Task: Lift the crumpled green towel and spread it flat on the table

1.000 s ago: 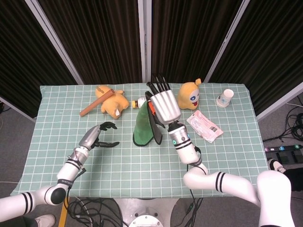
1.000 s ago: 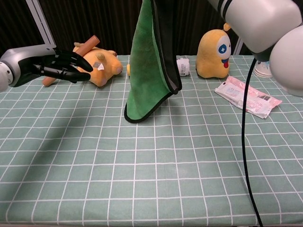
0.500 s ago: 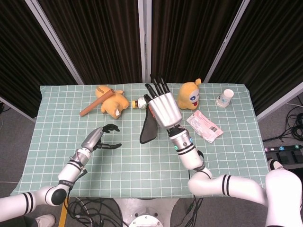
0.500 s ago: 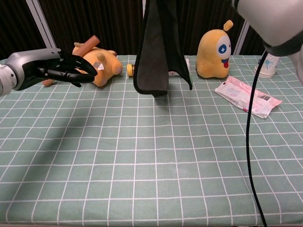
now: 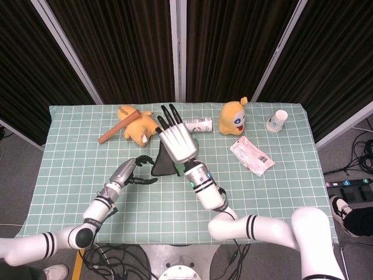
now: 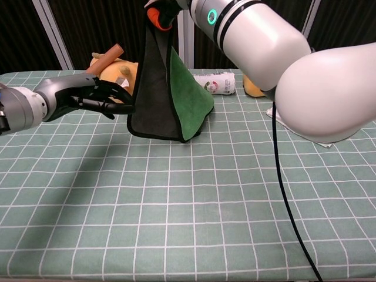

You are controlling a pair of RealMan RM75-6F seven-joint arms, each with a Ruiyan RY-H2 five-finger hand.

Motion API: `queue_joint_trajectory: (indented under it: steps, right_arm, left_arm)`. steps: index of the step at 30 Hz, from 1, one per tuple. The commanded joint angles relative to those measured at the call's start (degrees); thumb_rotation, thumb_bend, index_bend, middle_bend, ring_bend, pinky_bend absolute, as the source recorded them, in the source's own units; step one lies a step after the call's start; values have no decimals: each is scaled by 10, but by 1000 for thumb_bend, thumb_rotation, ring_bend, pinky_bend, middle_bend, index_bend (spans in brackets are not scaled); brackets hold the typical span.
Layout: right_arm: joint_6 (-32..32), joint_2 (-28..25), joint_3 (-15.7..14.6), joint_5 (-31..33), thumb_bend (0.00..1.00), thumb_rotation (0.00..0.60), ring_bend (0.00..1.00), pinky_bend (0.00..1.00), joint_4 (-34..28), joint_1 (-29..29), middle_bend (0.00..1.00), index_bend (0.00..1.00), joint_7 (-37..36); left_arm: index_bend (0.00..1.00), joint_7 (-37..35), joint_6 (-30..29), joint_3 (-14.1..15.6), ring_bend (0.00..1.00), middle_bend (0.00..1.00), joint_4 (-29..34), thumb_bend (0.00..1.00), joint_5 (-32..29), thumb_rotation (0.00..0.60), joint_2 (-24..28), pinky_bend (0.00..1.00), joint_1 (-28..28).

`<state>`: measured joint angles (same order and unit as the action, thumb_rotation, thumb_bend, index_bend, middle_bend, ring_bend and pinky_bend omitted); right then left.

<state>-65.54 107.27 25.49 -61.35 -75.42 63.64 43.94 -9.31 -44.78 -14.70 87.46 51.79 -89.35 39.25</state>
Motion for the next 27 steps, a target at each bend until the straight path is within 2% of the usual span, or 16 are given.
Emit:
queue_joint_trajectory:
  steps: [1, 8, 16, 20, 27]
  right_arm:
    - [-4, 7, 1, 4, 405, 600, 0, 0, 2, 2, 238, 682, -10]
    - [-20, 8, -2, 3, 404, 600, 0, 0, -13, -4, 238, 682, -19]
    - [-29, 8, -5, -3, 405, 600, 0, 0, -32, -7, 238, 682, -30]
    - [-32, 3, -3, -4, 403, 600, 0, 0, -40, -10, 237, 681, -37]
    - [-38, -5, -6, -6, 398, 600, 0, 0, -60, -22, 236, 682, -59]
  left_arm:
    - [381, 29, -19, 5, 250, 297, -20, 0, -16, 422, -19, 254, 8]
    - [404, 60, -27, 5, 250, 297, -49, 0, -59, 468, -51, 257, 16]
    - [471, 49, -2, -8, 250, 297, -57, 20, -93, 473, -61, 259, 21]
    - [534, 49, 1, -11, 250, 297, -67, 102, -104, 492, -68, 260, 23]
    - [688, 25, -12, -21, 250, 331, -75, 283, -85, 597, -79, 259, 11]
